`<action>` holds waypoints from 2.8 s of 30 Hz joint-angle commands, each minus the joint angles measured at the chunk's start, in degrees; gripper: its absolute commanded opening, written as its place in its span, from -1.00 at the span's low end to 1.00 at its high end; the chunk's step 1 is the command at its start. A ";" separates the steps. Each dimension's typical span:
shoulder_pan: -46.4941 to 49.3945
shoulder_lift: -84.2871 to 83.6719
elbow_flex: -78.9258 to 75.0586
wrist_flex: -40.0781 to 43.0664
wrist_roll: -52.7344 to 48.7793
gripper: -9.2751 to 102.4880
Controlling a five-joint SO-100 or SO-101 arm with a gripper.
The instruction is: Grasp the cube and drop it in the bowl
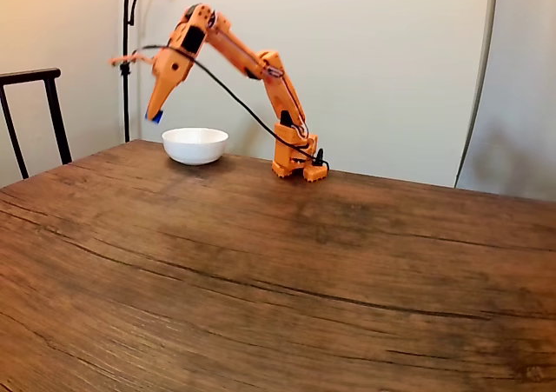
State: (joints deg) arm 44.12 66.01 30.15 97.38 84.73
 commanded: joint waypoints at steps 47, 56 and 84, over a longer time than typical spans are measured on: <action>45.35 43.24 81.56 -29.09 35.33 -0.67; 46.23 43.24 85.61 -34.98 37.44 -0.53; 28.13 44.47 72.60 -23.55 33.84 -0.22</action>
State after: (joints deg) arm 75.76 108.19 108.90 70.93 119.18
